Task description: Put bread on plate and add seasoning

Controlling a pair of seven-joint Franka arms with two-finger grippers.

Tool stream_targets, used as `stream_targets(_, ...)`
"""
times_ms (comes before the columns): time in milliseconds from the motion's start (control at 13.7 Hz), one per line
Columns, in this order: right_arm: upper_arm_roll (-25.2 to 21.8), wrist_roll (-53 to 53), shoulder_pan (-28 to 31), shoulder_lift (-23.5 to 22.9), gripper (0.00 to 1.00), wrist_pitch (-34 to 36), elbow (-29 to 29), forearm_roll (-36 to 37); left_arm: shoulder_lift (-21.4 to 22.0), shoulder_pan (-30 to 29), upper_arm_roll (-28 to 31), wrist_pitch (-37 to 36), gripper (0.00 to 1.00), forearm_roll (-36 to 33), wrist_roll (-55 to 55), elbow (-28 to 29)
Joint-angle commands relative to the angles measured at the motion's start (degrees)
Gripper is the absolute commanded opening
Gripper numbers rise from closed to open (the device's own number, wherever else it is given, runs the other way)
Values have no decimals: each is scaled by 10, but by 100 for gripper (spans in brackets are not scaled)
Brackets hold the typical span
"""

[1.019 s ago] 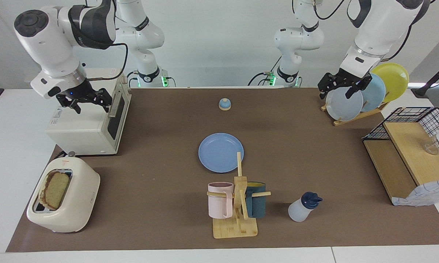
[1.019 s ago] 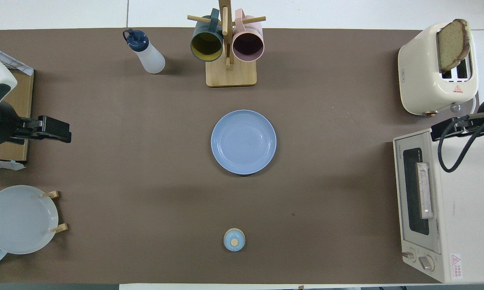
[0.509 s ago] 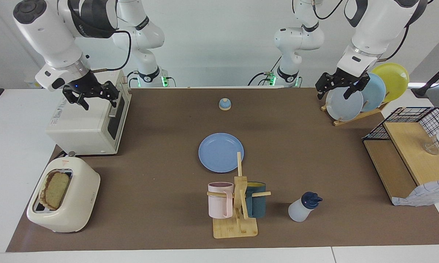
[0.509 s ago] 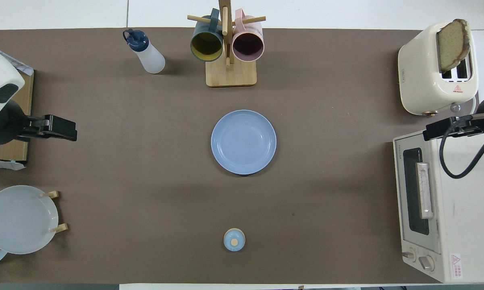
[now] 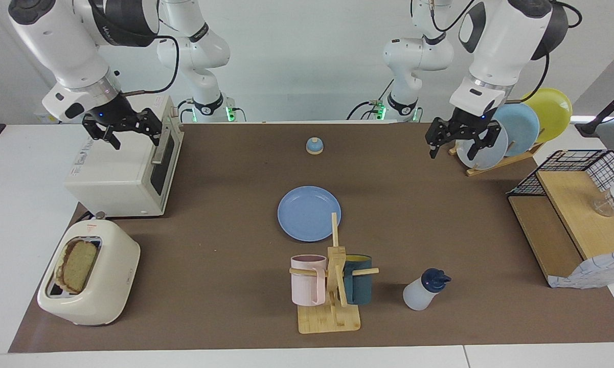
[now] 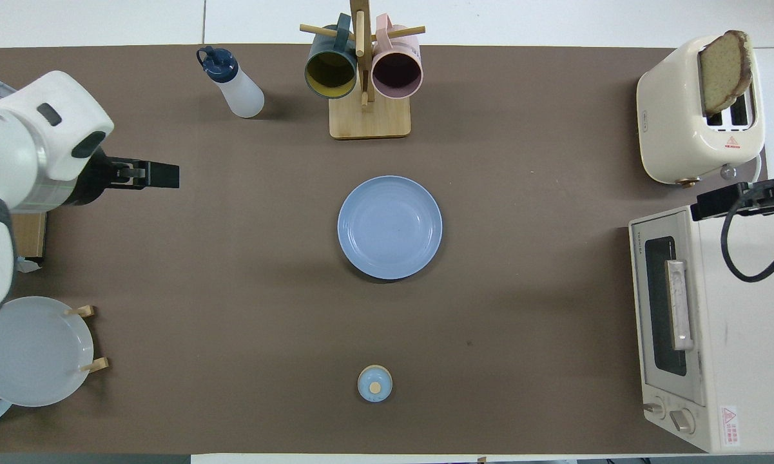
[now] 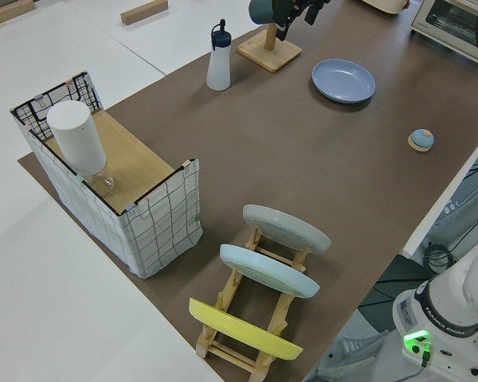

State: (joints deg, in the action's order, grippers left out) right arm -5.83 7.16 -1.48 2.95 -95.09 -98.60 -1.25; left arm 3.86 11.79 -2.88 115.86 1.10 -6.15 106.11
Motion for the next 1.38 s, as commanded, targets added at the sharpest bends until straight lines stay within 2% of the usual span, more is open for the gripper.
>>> stream_targets(0, 1, -1, 12, 2, 100, -108, -30, 13, -23, 35, 6, 167, 100, -5, -17, 74)
stream_targets(146, 2, 0, 11, 0, 100, -195, -42, 60, -85, 39, 8, 244, 100, -17, -23, 72)
stream_targets(291, 2, 1, 13, -23, 100, -280, -48, 76, -139, 44, 7, 313, 100, -96, -59, 72)
stream_targets(582, 2, 3, 43, -60, 100, -342, -43, 65, -233, 60, 10, 425, 100, -236, -262, 51)
stream_targets(801, 2, 21, 91, -90, 100, -461, -43, 66, -296, 60, 14, 443, 100, -256, -292, -5)
stream_targets(1019, 3, 33, 94, -133, 100, -506, -35, 62, -314, 61, 28, 444, 100, -258, -294, -22)
stream_targets(1164, 6, 16, 93, -156, 84, -543, -34, 27, -345, 89, 66, 444, 100, -260, -311, -63)
stream_targets(1310, 9, 12, 89, -169, 83, -562, -23, -47, -365, 115, 96, 449, 100, -260, -334, -84)
